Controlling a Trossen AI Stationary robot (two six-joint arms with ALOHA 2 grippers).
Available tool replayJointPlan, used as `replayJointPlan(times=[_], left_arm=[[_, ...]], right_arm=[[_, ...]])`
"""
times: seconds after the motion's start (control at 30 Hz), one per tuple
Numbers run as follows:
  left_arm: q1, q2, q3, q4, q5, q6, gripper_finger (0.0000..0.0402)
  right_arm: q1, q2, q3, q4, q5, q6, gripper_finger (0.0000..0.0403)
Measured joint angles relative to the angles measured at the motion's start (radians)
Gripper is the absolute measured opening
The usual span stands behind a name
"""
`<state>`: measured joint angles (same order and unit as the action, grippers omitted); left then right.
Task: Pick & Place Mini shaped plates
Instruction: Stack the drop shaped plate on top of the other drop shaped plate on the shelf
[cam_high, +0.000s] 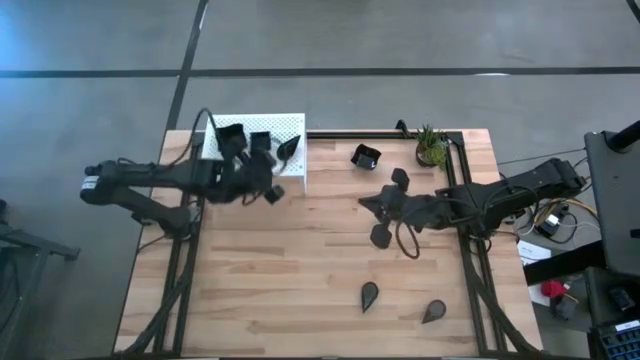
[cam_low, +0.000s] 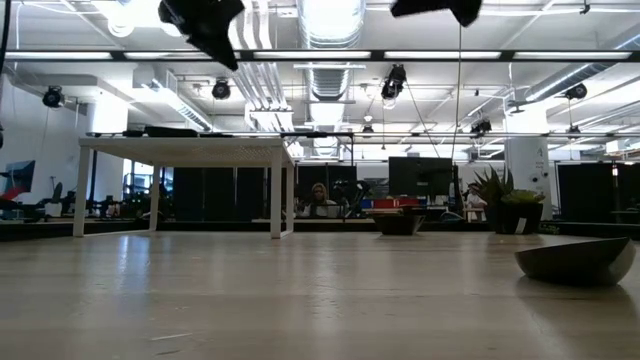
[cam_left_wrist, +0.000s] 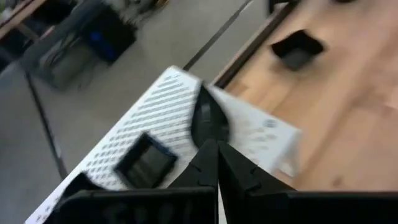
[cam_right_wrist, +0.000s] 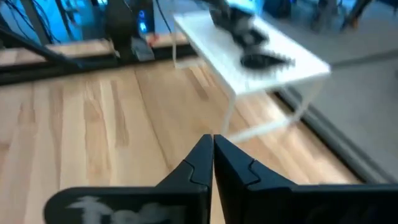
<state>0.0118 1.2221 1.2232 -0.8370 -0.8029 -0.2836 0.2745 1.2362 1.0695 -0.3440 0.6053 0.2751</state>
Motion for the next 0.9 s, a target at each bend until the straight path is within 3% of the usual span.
replayJointPlan(times=[0.17, 0.47, 0.9], left_arm=[[-0.154, 0.000, 0.000, 0.000, -0.037, 0.006, 0.0001], [-0.337, 0.000, -0.002, 0.001, -0.038, 0.002, 0.0000], [-0.440, 0.000, -0.003, 0.016, -0.037, -0.014, 0.0000]], right_arm=[[0.000, -0.015, 0.000, -0.210, -0.069, 0.164, 0.0008], [0.045, 0.075, -0.013, -0.332, -0.459, 0.234, 0.0008], [0.121, 0.281, -0.050, -0.327, -0.640, 0.342, 0.0008]])
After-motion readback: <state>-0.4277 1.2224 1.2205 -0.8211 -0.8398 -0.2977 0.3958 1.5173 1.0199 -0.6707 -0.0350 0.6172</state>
